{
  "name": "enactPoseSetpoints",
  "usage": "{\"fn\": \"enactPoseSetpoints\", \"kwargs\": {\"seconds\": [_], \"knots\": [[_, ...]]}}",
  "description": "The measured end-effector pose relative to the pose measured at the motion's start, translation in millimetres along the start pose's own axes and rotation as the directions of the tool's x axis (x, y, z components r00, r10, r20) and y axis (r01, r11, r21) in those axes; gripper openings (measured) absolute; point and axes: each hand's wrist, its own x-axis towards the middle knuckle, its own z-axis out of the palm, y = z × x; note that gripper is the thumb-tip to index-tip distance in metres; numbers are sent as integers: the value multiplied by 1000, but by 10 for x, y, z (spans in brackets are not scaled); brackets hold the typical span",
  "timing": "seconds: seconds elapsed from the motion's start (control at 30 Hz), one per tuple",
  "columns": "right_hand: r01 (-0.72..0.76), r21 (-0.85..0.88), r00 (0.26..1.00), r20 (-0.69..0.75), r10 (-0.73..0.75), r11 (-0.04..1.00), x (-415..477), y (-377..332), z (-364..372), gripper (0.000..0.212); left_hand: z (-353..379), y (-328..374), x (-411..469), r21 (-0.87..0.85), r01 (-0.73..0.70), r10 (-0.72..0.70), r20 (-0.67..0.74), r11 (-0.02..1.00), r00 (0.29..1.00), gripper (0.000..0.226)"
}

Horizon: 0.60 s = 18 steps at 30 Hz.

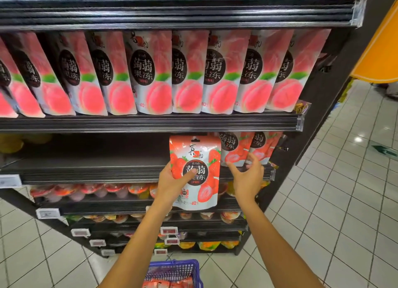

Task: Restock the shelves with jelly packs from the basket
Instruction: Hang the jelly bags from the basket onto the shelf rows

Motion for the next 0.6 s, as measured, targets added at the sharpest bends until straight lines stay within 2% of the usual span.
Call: {"fn": "enactPoseSetpoints", "kwargs": {"seconds": [0.07,0.1,0.13,0.17,0.23,0.27,0.3,0.33,0.5,0.6], "knots": [[32,82,997,-71,-26,996,-89,-7,-56,38,12,7,13,5,-4,4,3,1000,1000,45],[58,165,998,-41,-52,985,-138,0,-85,27,19,14,21,6,-3,3,0,1000,1000,46],[61,260,995,65,-80,964,-184,0,-115,20,27,23,33,6,-3,3,-2,1000,1000,47],[28,329,966,235,-111,944,-225,-13,-140,19,38,35,48,5,-5,5,-1,1000,1000,47],[-73,357,812,564,-153,931,-273,-66,-151,25,70,63,78,-5,-28,28,9,1000,1000,42],[-95,357,748,642,-171,929,-280,-101,-135,27,85,77,90,-6,-46,46,14,999,999,40],[-97,369,726,661,-188,924,-283,-134,-118,29,98,95,102,-1,-65,65,13,998,998,39],[-102,392,736,647,-196,914,-281,-169,-101,31,108,113,114,11,-82,81,6,997,997,41],[-115,507,840,508,-189,854,-225,-307,-79,27,144,199,119,-14,-171,170,-34,985,985,60],[-96,487,887,438,-148,868,-163,-394,-49,22,186,188,64,68,-229,238,-169,971,956,50]]}}
